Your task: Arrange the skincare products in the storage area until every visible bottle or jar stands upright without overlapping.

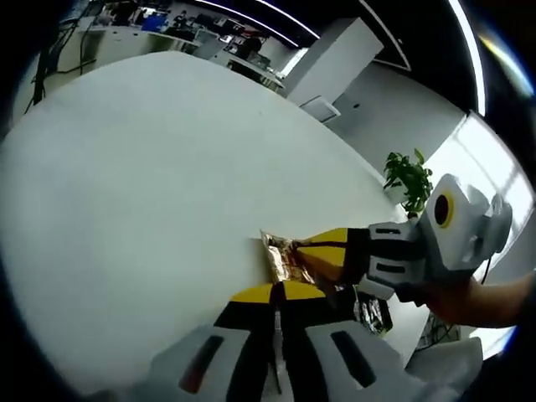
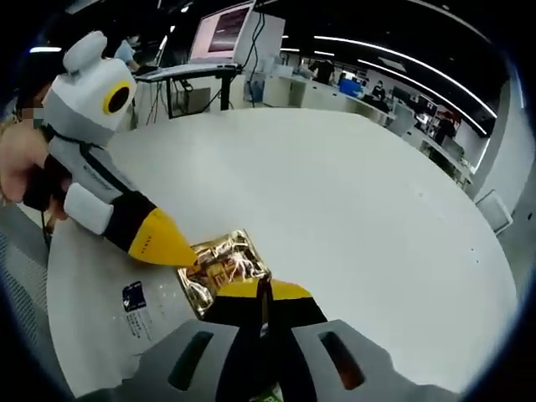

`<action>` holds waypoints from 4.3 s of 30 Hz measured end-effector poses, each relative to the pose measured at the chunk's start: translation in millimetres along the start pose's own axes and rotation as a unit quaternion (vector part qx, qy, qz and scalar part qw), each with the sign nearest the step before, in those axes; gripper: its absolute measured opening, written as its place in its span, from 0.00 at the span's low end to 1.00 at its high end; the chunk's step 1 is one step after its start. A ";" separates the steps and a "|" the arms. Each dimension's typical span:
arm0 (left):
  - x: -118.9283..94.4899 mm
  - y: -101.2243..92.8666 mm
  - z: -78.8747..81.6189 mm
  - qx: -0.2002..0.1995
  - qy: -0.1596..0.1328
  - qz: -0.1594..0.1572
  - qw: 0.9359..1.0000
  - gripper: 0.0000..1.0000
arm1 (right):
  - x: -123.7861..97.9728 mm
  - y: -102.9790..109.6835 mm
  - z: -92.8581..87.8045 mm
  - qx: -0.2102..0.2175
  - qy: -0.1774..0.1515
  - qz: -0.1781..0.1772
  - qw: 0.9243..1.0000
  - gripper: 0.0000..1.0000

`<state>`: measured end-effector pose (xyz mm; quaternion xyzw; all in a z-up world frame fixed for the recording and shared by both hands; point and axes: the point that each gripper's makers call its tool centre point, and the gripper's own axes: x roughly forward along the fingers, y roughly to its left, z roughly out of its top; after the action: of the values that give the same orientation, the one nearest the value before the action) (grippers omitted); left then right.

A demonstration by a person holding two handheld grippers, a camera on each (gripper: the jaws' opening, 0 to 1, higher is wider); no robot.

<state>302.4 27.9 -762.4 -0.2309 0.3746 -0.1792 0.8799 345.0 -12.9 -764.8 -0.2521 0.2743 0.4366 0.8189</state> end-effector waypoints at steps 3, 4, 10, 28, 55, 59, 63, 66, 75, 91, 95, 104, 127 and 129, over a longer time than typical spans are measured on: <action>-0.9 0.6 -1.1 0.008 0.004 0.002 1.000 0.02 | -1.8 -0.7 1.2 -0.005 -0.001 0.001 1.000 0.01; -0.9 1.3 -1.1 0.013 0.005 0.004 1.000 0.02 | -2.0 -0.6 1.2 -0.006 -0.001 0.001 1.000 0.01; -2.5 5.7 2.3 0.080 0.011 0.021 0.997 0.04 | -0.9 -0.3 1.3 -0.003 -0.005 -0.002 1.000 0.01; 24.2 -26.0 11.1 0.368 0.045 0.017 0.928 0.16 | 1.5 -0.9 -1.0 0.008 0.001 -0.014 1.000 0.01; 29.1 -17.0 11.4 0.413 0.077 0.000 0.908 0.32 | 0.2 -0.3 -2.4 0.010 0.007 -0.021 1.000 0.01; 30.6 -14.4 12.2 0.415 0.079 -0.003 0.906 0.32 | 0.2 -0.6 -1.8 0.001 0.006 -0.021 1.000 0.01; 30.9 -14.7 12.1 0.417 0.081 -0.005 0.906 0.32 | 1.2 -3.3 -1.0 -0.009 0.000 -0.024 1.000 0.06; 30.9 -14.7 12.3 0.416 0.081 -0.005 0.906 0.32 | -0.5 -7.7 -1.4 -0.003 -0.004 -0.032 0.999 0.11; 31.9 -13.5 13.2 0.418 0.081 -0.005 0.905 0.31 | -5.8 -13.5 -1.1 -0.003 -0.011 -0.047 0.999 0.19; 30.6 -16.8 13.1 0.413 0.081 0.004 0.907 0.32 | -25.9 -20.0 9.4 0.006 -0.031 -0.054 0.998 0.23; 30.7 -16.4 14.0 0.412 0.082 0.006 0.908 0.33 | -26.8 -19.2 7.9 0.007 -0.030 -0.053 0.998 0.23; 27.6 -21.2 15.6 0.420 0.080 0.006 0.904 0.35 | -38.2 -18.4 13.0 0.003 -0.036 -0.056 0.998 0.25; -10.3 -26.6 6.7 0.412 0.076 0.025 0.908 0.58 | -82.6 19.7 11.5 0.024 -0.078 -0.028 0.996 0.56; -14.7 -27.0 4.8 0.409 0.076 0.027 0.909 0.59 | -87.5 23.8 7.2 0.023 -0.078 -0.026 0.996 0.58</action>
<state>292.5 14.0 -736.5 0.1735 0.3405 -0.3098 0.8706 285.4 -47.0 -705.2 -0.2050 0.2127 0.4275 0.8544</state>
